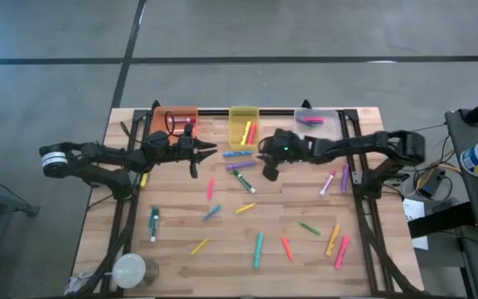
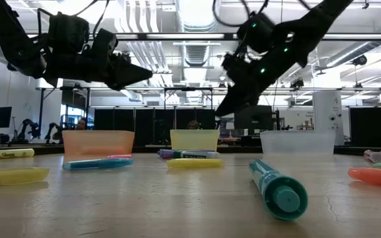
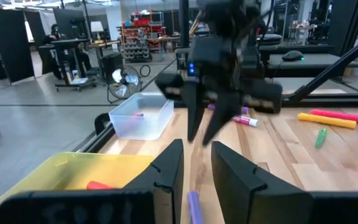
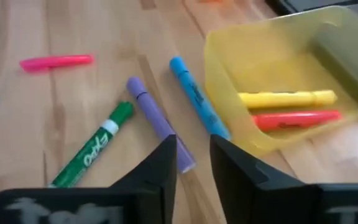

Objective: Pick & Place Markers
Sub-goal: Put the left violet highlighter pen into the yellow bin

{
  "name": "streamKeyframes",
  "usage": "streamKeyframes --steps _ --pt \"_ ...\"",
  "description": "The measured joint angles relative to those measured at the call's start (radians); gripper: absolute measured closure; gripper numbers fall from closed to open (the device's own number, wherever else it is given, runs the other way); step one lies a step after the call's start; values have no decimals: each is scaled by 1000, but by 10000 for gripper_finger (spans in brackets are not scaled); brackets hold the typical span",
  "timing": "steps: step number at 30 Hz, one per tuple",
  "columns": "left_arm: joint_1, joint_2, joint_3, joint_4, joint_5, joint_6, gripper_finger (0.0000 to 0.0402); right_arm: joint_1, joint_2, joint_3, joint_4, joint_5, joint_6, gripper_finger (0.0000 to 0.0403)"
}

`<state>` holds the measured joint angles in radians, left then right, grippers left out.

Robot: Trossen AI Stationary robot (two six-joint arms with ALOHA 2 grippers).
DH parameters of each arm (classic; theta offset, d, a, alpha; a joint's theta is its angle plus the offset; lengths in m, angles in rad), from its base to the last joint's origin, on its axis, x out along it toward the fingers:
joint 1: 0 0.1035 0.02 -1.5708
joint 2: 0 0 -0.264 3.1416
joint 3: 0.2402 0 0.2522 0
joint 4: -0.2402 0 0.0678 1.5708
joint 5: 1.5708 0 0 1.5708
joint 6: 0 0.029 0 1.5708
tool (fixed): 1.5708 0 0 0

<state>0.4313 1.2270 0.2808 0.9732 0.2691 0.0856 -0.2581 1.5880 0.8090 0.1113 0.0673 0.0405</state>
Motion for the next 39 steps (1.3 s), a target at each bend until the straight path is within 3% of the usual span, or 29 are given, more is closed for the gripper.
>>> streamKeyframes --steps 12,23,32,39 --pt "4 0 -1 -3 0 18 324 -4 289 291 -263 3 -139 240" --pt "5 0 -1 -7 -1 17 324 -4 449 452 -438 -1 -172 270" --pt "5 0 -2 -9 -17 16 324 -3 412 461 -524 7 -147 338" --pt "6 0 -2 -8 -134 22 324 0 265 458 -589 94 -24 327"
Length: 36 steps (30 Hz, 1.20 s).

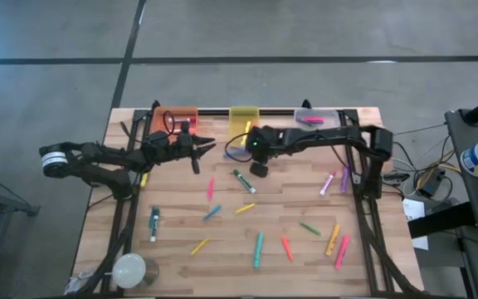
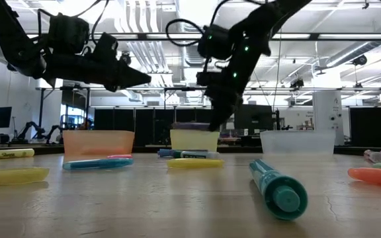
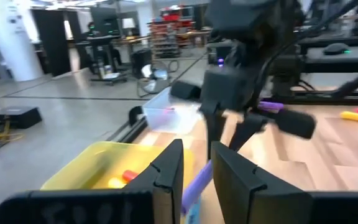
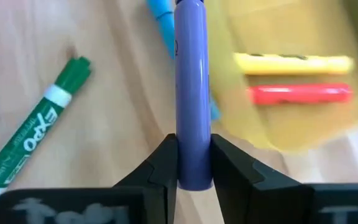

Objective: Pick & Place Markers
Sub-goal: Put the left violet highlighter pen into the yellow bin

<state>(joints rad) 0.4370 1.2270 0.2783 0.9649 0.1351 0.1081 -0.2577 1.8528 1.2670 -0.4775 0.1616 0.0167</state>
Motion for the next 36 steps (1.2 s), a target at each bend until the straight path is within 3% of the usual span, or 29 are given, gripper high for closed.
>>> streamKeyframes --steps 7,13,18,22,29,36 --pt "0 0 -4 -1 -26 0 323 -7 -127 -3 35 157 132 327" --pt "0 0 -4 -4 -31 0 323 -88 -129 4 112 182 208 325" --pt "0 0 -4 -9 -31 -5 323 -171 -78 5 158 170 220 325" --pt "0 0 -4 -20 -30 -6 323 -211 -46 24 182 102 250 324" --pt "0 0 -4 -26 -29 -8 323 -211 8 100 163 17 312 324" --pt "0 0 -4 -34 -29 -8 323 -210 54 129 135 15 351 323"
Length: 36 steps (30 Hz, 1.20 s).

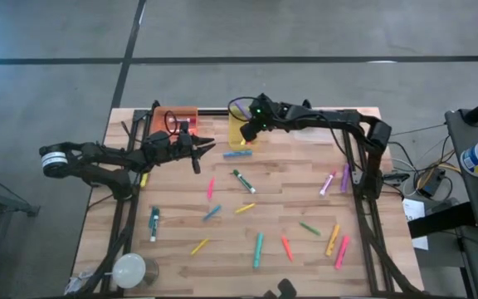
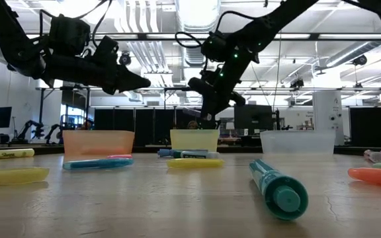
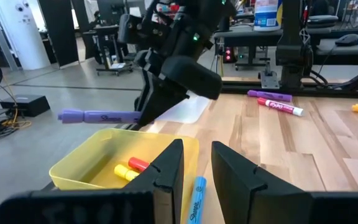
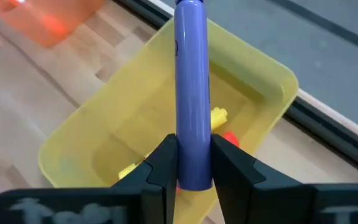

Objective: Pick & Place Markers
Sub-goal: Put the left violet highlighter pen into the yellow bin, then put the green pen into the transparent bin

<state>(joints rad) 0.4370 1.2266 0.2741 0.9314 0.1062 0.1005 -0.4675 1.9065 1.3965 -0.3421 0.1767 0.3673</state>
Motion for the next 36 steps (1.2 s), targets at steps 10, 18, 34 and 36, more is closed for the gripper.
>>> streamKeyframes --steps 10,18,34,36 --pt "0 0 0 -4 0 0 323 0 115 64 -31 -47 9 319" --pt "0 0 0 -15 0 0 323 0 131 93 -50 -48 -4 282" --pt "0 0 0 -16 1 0 323 85 39 100 -72 -46 -142 312" --pt "0 0 0 -16 1 0 323 108 8 86 -71 -44 -166 326"
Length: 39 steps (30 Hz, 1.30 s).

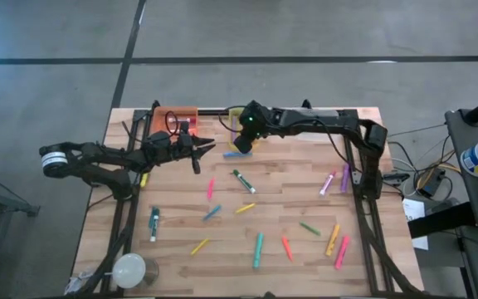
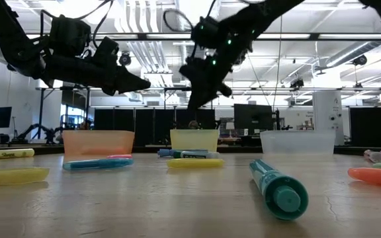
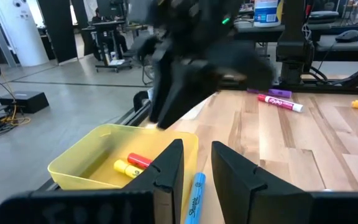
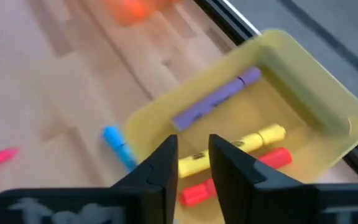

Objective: Pick & Place Markers
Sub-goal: Put the green pen into the transparent bin

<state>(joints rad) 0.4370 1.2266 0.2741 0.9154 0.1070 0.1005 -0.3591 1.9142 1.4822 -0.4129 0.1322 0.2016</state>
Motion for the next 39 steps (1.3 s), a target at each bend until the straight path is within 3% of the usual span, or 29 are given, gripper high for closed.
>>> streamKeyframes --steps 2,9,19,28,39 --pt "0 0 0 -1 0 0 323 25 -33 -17 6 9 -22 341" --pt "0 0 0 -13 0 0 323 124 -116 -126 13 194 -38 388" --pt "0 0 0 -27 2 0 323 315 -268 -350 27 320 112 394" --pt "0 0 0 -40 1 0 323 596 -443 -529 -68 327 458 394" --pt "0 0 0 -52 -2 0 323 917 -432 -489 -501 341 1045 393"
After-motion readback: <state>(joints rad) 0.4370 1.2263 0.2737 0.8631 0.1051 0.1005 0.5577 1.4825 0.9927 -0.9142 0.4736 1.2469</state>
